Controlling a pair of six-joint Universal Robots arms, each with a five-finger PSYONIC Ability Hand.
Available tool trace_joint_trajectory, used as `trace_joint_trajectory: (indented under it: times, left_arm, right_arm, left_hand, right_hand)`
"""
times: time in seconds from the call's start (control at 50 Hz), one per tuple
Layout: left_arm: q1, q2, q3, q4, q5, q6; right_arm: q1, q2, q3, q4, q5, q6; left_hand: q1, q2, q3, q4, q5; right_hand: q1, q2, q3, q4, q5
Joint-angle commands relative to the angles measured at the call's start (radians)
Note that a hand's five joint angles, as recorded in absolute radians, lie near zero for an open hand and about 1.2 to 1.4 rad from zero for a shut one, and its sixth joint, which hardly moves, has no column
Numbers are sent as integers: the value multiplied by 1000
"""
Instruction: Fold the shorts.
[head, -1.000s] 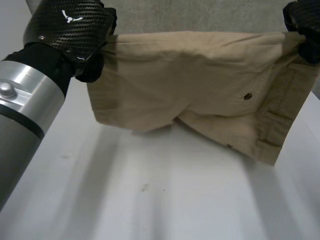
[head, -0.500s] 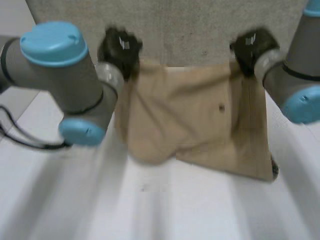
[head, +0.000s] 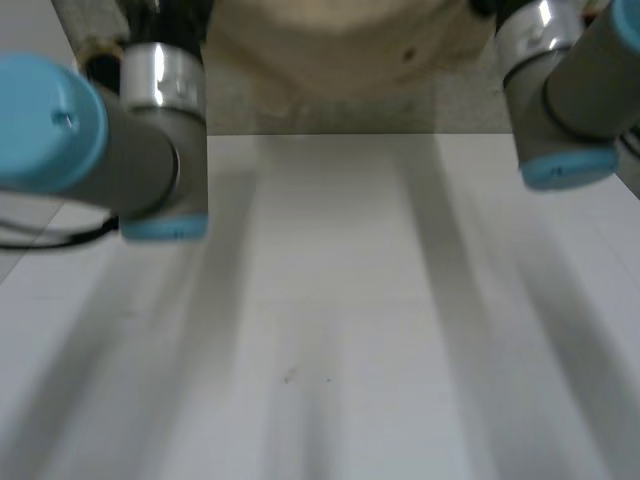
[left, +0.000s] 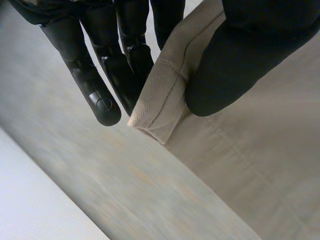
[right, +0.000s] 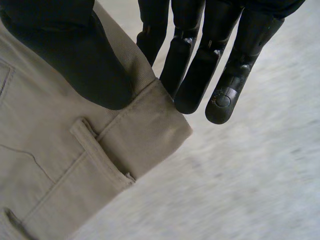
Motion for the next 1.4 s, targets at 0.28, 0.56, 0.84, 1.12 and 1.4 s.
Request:
trace_joint_trajectory:
  times: [0.28,0.56,0.84,1.12,1.4]
  left_arm:
    - [-83,-68,-459,-441,-99,-343]
    - [-121,154,-571,-726,-116,-340]
    - [-212,377,-769,-964,-102,-349]
    - [71,340,-662,-615,105,-322]
    - [201,-69,-355,-519,388,-371]
  right_arm:
    - [43,103,473,297,-39,73]
    - [36,-148,726,501,-51,-19]
    - [3,-415,1077,673,-64,-264]
    - [-25,-427,1250,386,-147,-168]
    - [-22,-422,1272,333,-148,-152]
  left_hand:
    - [247,198,203,194,247]
    - [247,198,203,194,247]
    - [247,198,203,194,247]
    - [-630,-680,-675,-684,-630]
    - [-580,-629,-624,-634,-580]
  right_hand:
    - [421,220,222,205,231]
    - [421,220,222,205,231]
    - [421,220,222,205,231]
    - [421,220,222,205,231]
    - [421,220,222,205,231]
